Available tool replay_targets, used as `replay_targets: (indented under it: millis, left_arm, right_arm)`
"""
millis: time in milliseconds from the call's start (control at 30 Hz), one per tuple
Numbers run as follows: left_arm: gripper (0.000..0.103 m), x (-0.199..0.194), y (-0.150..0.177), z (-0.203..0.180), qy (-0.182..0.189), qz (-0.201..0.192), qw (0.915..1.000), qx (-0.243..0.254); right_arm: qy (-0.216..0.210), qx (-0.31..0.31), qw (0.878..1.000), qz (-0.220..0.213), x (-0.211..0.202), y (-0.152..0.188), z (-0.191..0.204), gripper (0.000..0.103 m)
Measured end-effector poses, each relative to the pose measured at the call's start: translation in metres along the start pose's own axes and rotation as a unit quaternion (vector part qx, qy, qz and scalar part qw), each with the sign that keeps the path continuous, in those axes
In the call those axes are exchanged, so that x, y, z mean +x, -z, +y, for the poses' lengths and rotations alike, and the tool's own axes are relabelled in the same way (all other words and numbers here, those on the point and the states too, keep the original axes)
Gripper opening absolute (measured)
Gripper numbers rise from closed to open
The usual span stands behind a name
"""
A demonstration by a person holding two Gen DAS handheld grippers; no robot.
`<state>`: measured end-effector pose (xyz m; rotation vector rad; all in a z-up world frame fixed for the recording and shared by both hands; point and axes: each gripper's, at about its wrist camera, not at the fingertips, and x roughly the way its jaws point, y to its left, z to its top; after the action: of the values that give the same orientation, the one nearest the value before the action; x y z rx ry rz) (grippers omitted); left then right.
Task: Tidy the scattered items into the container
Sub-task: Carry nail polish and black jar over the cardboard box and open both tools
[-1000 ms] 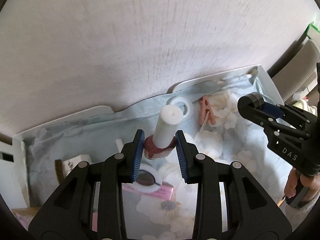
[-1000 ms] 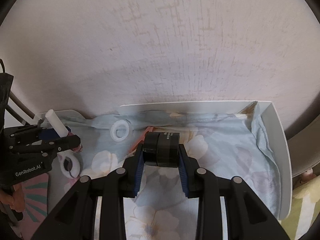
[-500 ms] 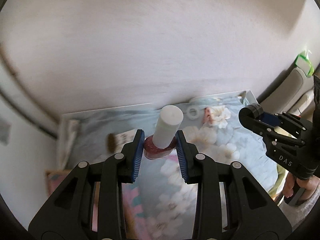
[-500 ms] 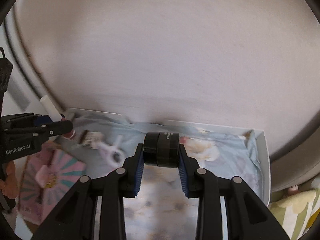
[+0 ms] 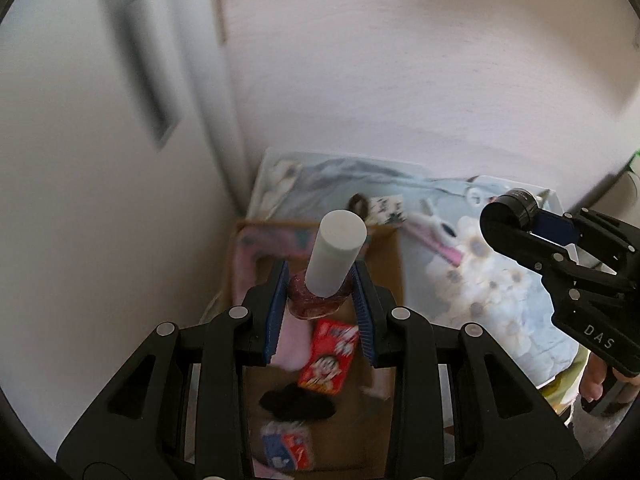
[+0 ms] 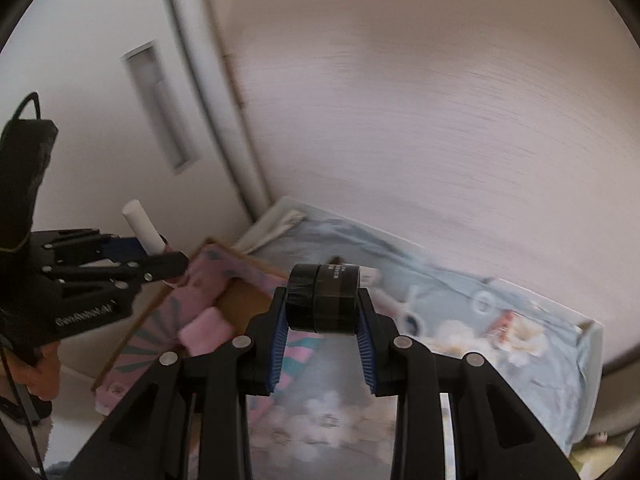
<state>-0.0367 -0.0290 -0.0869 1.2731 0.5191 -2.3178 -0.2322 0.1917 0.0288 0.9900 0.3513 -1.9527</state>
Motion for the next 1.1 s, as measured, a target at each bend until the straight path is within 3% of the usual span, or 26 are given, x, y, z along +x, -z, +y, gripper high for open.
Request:
replay_targets:
  millis: [267,400,533,800,1100]
  left_arm:
    - [0.029,0.008,0.042,0.025,-0.020,0.015,0.9992,-0.032]
    - [0.029,0.023,0.068,0.029,-0.029,0.029,0.9982,-0.043]
    - [0.029,0.047,0.091,0.031,-0.011,0.049,0.9965,-0.067]
    - [0.029,0.071,0.109,0.021,-0.007,0.070,0.9959,-0.057]
    - [0.029,0.081,0.116,0.019,-0.001,0.086,0.9949,-0.053]
  right_arm:
    - [-0.055,-0.034,0.997,0.040,0.044,-0.001,0.055,0.029]
    - [-0.057,-0.043,0.995,0.070,0.063,0.013,0.071,0.029]
    - [-0.059,-0.052,0.992,0.101,0.091,0.021,0.082,0.029]
    - [-0.057,-0.080,0.986,0.136,0.122,0.032,0.096,0.029]
    - [-0.048,-0.071,0.985,0.149,0.152,0.030,0.088,0.029]
